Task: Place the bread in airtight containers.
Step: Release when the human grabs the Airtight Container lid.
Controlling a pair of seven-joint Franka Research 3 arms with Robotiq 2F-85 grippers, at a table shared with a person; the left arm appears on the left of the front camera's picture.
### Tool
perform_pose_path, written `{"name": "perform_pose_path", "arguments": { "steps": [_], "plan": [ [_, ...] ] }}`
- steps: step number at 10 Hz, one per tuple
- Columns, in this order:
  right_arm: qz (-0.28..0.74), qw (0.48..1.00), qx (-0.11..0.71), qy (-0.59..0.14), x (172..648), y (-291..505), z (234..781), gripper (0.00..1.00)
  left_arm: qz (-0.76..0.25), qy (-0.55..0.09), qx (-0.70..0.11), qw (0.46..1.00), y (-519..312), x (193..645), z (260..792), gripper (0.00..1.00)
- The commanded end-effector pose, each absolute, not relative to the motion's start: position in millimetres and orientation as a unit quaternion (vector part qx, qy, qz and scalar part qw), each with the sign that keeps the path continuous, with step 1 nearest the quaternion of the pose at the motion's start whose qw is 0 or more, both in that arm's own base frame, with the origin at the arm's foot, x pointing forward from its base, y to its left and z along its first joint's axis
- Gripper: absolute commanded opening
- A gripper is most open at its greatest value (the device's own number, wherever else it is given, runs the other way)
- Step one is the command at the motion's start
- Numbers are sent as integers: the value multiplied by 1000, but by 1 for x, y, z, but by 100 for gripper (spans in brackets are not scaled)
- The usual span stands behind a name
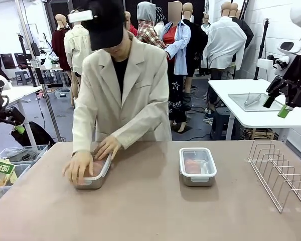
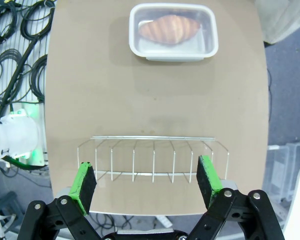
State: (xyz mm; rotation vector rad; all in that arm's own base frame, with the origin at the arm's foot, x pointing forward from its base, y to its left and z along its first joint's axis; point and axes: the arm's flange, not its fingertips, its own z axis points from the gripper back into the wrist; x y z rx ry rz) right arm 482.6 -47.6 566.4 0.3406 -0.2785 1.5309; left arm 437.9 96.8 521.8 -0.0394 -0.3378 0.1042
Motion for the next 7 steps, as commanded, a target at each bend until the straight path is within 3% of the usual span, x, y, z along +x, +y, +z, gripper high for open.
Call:
{"name": "perform_pose_path", "arguments": {
  "steps": [1,7],
  "plan": [
    [682,705,156,-116,482,-46,566,100,53,-168,-16,984,98,438,523,100],
    [682,705,156,-116,482,-46,566,100,53,-168,-16,984,98,438,523,100]
  ]
}}
